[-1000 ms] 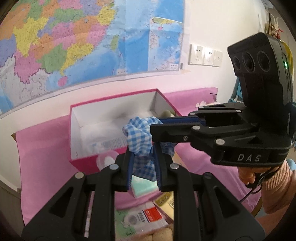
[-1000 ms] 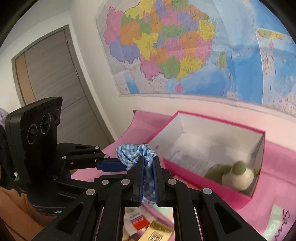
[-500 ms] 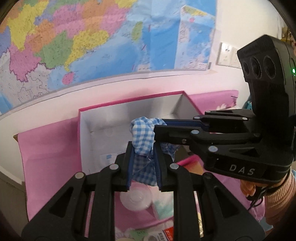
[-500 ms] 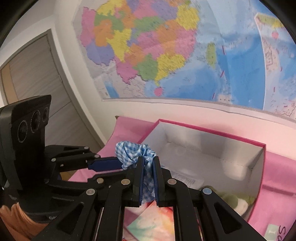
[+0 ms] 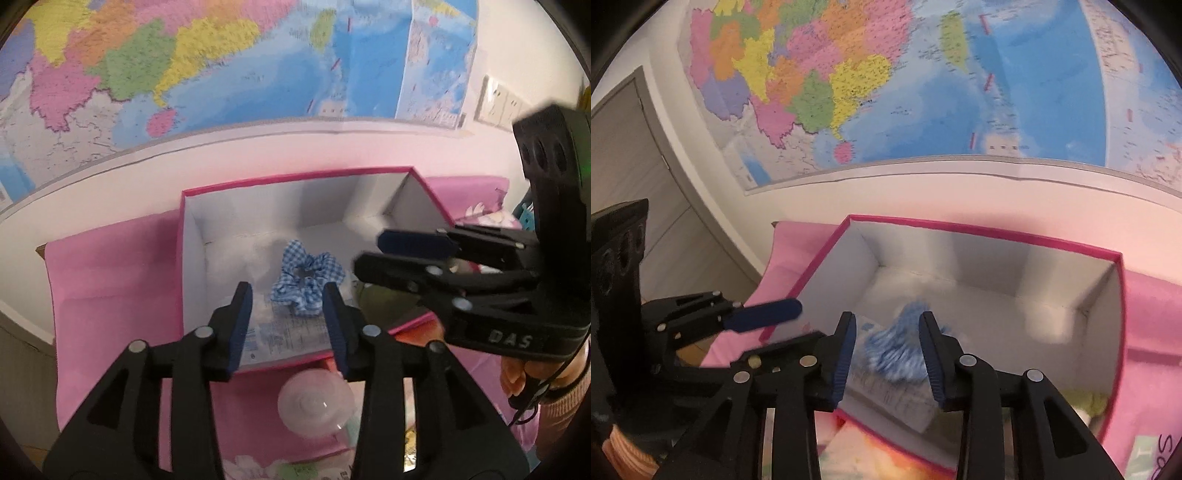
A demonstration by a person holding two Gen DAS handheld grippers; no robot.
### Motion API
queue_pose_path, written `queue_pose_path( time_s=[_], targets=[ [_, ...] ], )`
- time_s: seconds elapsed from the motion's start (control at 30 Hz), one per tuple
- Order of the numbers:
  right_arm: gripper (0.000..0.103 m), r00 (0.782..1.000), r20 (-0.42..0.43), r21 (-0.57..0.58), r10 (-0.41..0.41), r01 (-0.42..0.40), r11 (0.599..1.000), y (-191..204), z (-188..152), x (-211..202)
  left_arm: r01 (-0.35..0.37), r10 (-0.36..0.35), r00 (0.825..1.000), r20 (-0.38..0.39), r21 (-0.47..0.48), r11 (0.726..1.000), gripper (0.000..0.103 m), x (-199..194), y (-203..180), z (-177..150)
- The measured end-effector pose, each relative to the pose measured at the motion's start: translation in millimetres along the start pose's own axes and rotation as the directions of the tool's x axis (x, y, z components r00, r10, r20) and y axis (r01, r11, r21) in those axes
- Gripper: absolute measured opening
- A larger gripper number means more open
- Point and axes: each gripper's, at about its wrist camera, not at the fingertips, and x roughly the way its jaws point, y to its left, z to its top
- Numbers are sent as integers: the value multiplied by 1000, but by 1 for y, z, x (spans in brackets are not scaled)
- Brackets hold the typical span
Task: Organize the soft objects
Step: 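Move the right gripper to the floral tissue pack and grasp it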
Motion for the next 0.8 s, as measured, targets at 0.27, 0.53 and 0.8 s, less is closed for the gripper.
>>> queue_pose_path(
  time_s=[0.27, 0.53, 0.8],
  targets=[
    [56, 994, 66, -83, 91, -85, 993, 17, -37, -68, 29, -19, 993, 116, -89, 996, 81, -63, 12, -26],
    [61, 990, 33, -135, 135, -129, 982, 27, -95, -110, 15, 3, 987, 161, -113, 993, 81, -94, 6, -60],
    [62, 994, -105, -70, 42, -50, 996, 7, -168, -113, 109, -111, 991, 72, 37, 993, 81, -87, -43, -111]
  ],
)
